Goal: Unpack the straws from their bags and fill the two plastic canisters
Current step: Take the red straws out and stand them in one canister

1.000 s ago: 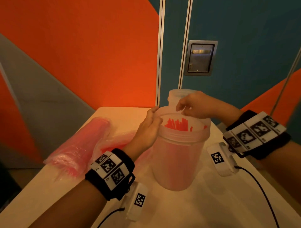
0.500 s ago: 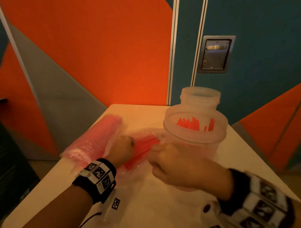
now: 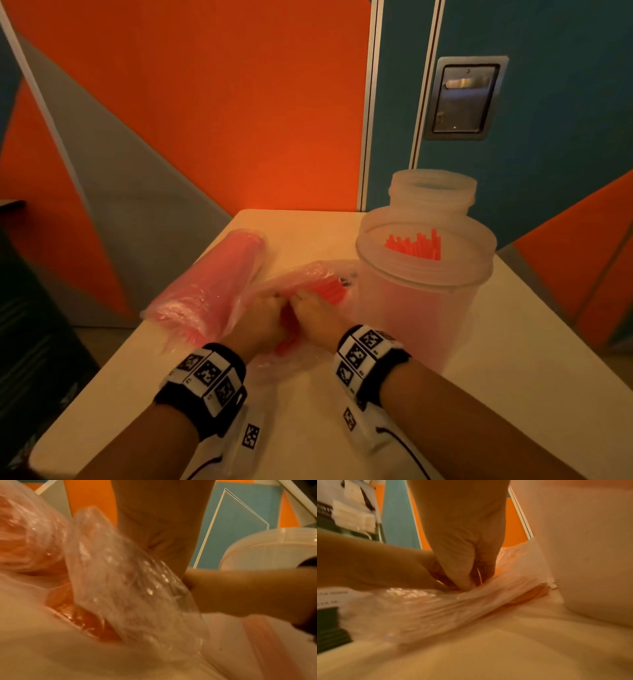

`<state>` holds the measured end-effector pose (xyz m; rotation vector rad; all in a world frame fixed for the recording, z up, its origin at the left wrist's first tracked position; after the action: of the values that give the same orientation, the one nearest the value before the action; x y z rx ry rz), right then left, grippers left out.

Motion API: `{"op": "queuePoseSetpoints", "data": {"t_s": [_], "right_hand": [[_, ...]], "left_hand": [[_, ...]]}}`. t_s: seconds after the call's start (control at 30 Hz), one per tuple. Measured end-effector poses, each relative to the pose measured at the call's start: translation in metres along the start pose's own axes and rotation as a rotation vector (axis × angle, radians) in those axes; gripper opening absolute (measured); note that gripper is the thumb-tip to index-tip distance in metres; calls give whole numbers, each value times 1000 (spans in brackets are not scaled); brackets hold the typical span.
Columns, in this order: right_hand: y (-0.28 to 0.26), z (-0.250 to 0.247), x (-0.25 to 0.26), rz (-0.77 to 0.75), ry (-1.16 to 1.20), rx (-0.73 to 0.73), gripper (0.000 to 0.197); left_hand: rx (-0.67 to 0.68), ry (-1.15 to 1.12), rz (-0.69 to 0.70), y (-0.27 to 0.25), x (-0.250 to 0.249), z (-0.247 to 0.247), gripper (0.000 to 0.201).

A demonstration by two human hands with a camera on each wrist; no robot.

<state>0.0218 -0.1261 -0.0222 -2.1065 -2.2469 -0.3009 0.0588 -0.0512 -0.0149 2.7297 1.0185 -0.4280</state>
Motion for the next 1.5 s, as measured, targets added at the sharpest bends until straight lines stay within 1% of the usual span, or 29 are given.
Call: {"op": "queuePoseSetpoints", "data": {"t_s": [0.07, 0.13, 0.17, 0.23, 0.27, 0.33, 0.43, 0.5, 0.6, 0.7, 0.87, 0.93, 1.0, 1.07, 1.13, 1.17, 1.2, 1.23, 1.27, 1.33, 1.37, 1.4, 1.43, 1.47, 1.5], "right_hand": [[0, 5, 0, -31, -1, -2, 30], [-1, 3, 4, -91, -90, -14, 35], [-2, 3, 8, -146, -135, -8, 37], [-6, 3, 20, -270, -184, 24, 38], [-7, 5, 24, -313, -193, 38, 38], [-5, 9, 25, -329, -200, 56, 35], [-3, 9, 21, -292, -172, 69, 29], [-4, 7, 20, -276, -159, 70, 28], [-5, 8, 20, -269, -137, 59, 26], [-3, 12, 20, -256, -116, 79, 23], [-3, 13, 16, -184, -128, 69, 28], [-4, 13, 14, -167, -127, 70, 28], [-6, 8, 10, -162, -28, 42, 25], [-8, -5, 3, -136, 190, -32, 26], [-10, -22, -4, -98, 355, -128, 33], [-11, -29, -7, -96, 404, -189, 33], [-13, -36, -7, -99, 444, -247, 30], [-16, -43, -6, -107, 483, -304, 28], [-18, -47, -4, -109, 528, -349, 27], [-26, -58, 1, -101, 613, -423, 28], [-30, -64, 4, -90, 658, -455, 29], [-35, -70, 7, -80, 703, -482, 30], [-40, -77, 10, -81, 759, -507, 30], [-45, -85, 12, -86, 823, -534, 29], [-51, -92, 14, -86, 884, -561, 28]], "left_hand": [[-75, -69, -11, -5, 7, -9, 30], [-203, -185, -50, -9, 17, -20, 30], [-263, -247, -87, -11, 22, -23, 31], [-323, -354, -166, -12, 32, -27, 30], [-325, -385, -190, -12, 36, -26, 29], [-313, -403, -188, -13, 38, -25, 29], [-309, -400, -166, -15, 39, -22, 27], [-309, -388, -165, -17, 39, -21, 26], [-319, -395, -139, -18, 36, -22, 29], [-308, -405, -136, -18, 38, -22, 31], [-281, -420, -131, -17, 37, -22, 30], [-274, -468, -144, -16, 39, -22, 31], [-256, -660, -177, -16, 42, -21, 34], [-257, -798, -205, -17, 40, -21, 37], [-256, -822, -215, -18, 36, -23, 34], [-248, -826, -218, -18, 35, -23, 32], [-233, -803, -211, -17, 34, -22, 31], [-215, -718, -187, -14, 34, -20, 31], [-194, -586, -130, -12, 33, -20, 35], [-160, -367, 40, -5, 20, -14, 50], [-120, -321, 104, 0, 12, -8, 47], [-69, -262, 122, 6, 4, 1, 35], [-22, -162, 118, 12, -3, 11, 21], [17, -63, 113, 19, -9, 22, 15], [52, 30, 94, 29, -12, 34, 16]]}}
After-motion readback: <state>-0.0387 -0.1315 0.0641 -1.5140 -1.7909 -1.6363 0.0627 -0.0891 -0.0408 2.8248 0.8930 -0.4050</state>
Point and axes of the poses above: each hand's wrist, its own y-axis towards the middle knuckle, its own z-axis out of the palm, x = y × z, the point moved 6 cm from there along y, towards the middle knuckle, and after that the axes turned 3 degrees about x, right-handed, at the moved point
